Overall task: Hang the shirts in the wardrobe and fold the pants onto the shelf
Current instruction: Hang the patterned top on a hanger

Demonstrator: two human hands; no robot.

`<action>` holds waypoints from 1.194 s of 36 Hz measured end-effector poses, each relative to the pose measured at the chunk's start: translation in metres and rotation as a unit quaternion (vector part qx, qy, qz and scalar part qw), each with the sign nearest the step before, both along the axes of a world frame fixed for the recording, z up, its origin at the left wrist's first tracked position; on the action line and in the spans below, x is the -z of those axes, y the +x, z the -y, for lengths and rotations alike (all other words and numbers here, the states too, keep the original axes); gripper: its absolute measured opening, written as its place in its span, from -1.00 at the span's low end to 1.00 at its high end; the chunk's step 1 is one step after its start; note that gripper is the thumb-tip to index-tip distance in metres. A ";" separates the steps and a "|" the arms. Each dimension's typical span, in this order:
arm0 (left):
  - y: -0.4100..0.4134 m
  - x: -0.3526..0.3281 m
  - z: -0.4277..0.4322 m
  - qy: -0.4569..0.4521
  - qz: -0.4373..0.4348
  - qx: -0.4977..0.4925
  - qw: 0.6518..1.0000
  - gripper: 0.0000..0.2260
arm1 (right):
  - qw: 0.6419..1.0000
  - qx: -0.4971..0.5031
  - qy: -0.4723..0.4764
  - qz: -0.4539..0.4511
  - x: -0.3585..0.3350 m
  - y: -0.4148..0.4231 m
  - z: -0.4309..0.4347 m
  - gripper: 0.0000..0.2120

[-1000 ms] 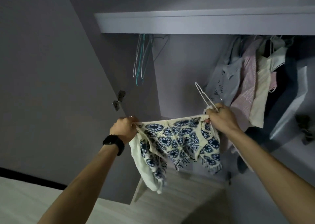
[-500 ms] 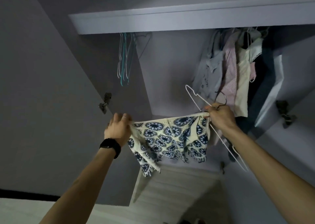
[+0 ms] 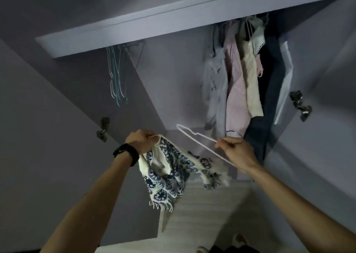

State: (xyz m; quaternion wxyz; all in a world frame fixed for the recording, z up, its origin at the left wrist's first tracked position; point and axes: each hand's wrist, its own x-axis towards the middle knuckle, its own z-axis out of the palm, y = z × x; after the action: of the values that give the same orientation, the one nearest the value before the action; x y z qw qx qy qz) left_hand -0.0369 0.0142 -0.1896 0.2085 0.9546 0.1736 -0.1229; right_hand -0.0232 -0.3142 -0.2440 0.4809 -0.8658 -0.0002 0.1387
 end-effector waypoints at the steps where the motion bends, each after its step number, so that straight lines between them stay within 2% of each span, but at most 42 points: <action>1: 0.002 0.001 0.005 0.011 -0.008 0.004 1.000 -0.79 | 0.999 0.000 0.033 0.006 0.002 -0.010 0.002 -0.74; 4: 0.006 0.007 0.020 0.030 -0.024 0.011 0.999 -0.73 | 0.996 -0.016 0.079 0.023 0.009 -0.040 0.006 -0.69; 7: 0.005 0.009 0.038 0.020 -0.025 0.017 0.999 -0.70 | 0.996 -0.046 0.076 0.031 0.019 -0.053 0.000 -0.76; 12: -0.007 0.002 0.077 -0.002 -0.008 0.091 0.996 -0.62 | 0.990 -0.078 0.115 0.034 0.018 -0.046 -0.037 -0.81; 17: -0.027 -0.007 0.089 0.005 0.041 0.183 0.982 -0.67 | 0.992 -0.058 0.112 0.027 0.005 -0.018 -0.074 -0.79; 19: -0.029 -0.016 0.081 0.001 0.054 0.197 0.979 -0.76 | 0.990 -0.070 0.119 0.027 -0.002 -0.012 -0.082 -0.81; 22: -0.029 -0.028 0.066 0.046 0.067 0.226 0.971 -0.78 | 0.981 -0.081 0.176 0.011 -0.013 -0.009 -0.087 -0.83; 25: -0.026 -0.038 0.053 0.143 0.125 0.257 0.947 -0.74 | 0.946 -0.088 0.306 -0.063 -0.025 -0.007 -0.091 -0.78; 29: -0.023 -0.052 0.042 0.214 0.180 0.302 0.911 -0.74 | 0.826 -0.139 0.475 -0.271 -0.029 0.002 -0.090 -0.41; 31: -0.025 -0.058 0.038 0.230 0.192 0.331 0.895 -0.72 | 0.791 -0.143 0.482 -0.349 -0.029 0.009 -0.089 -0.42; 32: -0.025 -0.061 0.037 0.235 0.189 0.340 0.891 -0.70 | 0.792 -0.134 0.466 -0.371 -0.027 0.011 -0.089 -0.47; 34: -0.026 -0.067 0.036 0.238 0.189 0.346 0.888 -0.70 | 0.829 -0.134 0.396 -0.371 -0.024 0.015 -0.094 -0.61; 37: -0.028 -0.074 0.034 0.243 0.190 0.358 0.881 -0.60 | 0.886 -0.173 0.300 -0.309 -0.031 0.019 -0.108 -0.78; 39: -0.029 -0.078 0.029 0.258 0.188 0.360 0.876 -0.56 | 0.910 -0.139 0.276 -0.277 -0.041 0.022 -0.120 -0.90; 40: -0.030 -0.079 0.025 0.265 0.186 0.360 0.875 -0.55 | 0.924 -0.110 0.265 -0.252 -0.046 0.024 -0.125 -0.87; 41: -0.031 -0.080 0.020 0.273 0.186 0.360 0.873 -0.56 | 0.957 -0.100 0.208 -0.176 -0.049 0.026 -0.128 -0.83; 42: -0.033 -0.080 0.016 0.282 0.186 0.359 0.870 -0.57 | 0.985 -0.128 0.106 -0.053 -0.050 0.028 -0.129 -0.77; 43: -0.034 -0.079 0.013 0.294 0.192 0.360 0.864 -0.57 | 0.984 -0.162 -0.010 0.067 -0.051 0.030 -0.128 -0.69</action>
State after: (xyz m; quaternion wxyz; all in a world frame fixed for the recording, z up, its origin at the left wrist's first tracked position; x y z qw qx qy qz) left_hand -0.0712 0.0012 -0.1104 -0.1112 0.9725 -0.1976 0.0527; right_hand 0.0065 -0.1860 -0.1934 0.4423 -0.8663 -0.1713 0.1567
